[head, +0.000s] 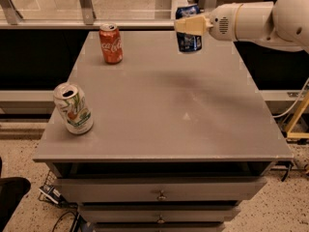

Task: Place pepsi can upright

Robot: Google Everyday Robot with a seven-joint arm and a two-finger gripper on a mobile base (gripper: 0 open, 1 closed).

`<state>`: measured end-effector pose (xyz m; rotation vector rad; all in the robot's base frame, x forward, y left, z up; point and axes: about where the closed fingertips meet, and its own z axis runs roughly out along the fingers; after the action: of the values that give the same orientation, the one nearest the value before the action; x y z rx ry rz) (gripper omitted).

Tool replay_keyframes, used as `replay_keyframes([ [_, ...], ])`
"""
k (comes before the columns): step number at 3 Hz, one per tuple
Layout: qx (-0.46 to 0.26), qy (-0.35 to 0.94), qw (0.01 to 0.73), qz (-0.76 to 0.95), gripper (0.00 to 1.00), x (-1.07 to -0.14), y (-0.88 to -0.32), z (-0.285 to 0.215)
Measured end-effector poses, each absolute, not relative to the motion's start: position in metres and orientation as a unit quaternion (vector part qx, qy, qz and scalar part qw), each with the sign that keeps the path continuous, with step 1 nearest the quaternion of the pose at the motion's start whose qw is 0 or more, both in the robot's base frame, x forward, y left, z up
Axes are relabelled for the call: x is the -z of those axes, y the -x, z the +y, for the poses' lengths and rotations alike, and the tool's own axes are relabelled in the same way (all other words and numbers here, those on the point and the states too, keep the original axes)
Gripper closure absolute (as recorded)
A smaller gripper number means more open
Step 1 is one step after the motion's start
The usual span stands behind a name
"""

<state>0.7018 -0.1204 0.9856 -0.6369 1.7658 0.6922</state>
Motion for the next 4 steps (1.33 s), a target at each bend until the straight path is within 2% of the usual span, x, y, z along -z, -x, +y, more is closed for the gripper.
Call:
replay_keyframes([
  [2, -0.311, 0.249, 0.549, 0.735, 1.0, -0.963, -0.705, -0.123],
  [4, -0.351, 0.324, 0.595, 0.646, 1.0, -0.937, -0.683, -0.119],
])
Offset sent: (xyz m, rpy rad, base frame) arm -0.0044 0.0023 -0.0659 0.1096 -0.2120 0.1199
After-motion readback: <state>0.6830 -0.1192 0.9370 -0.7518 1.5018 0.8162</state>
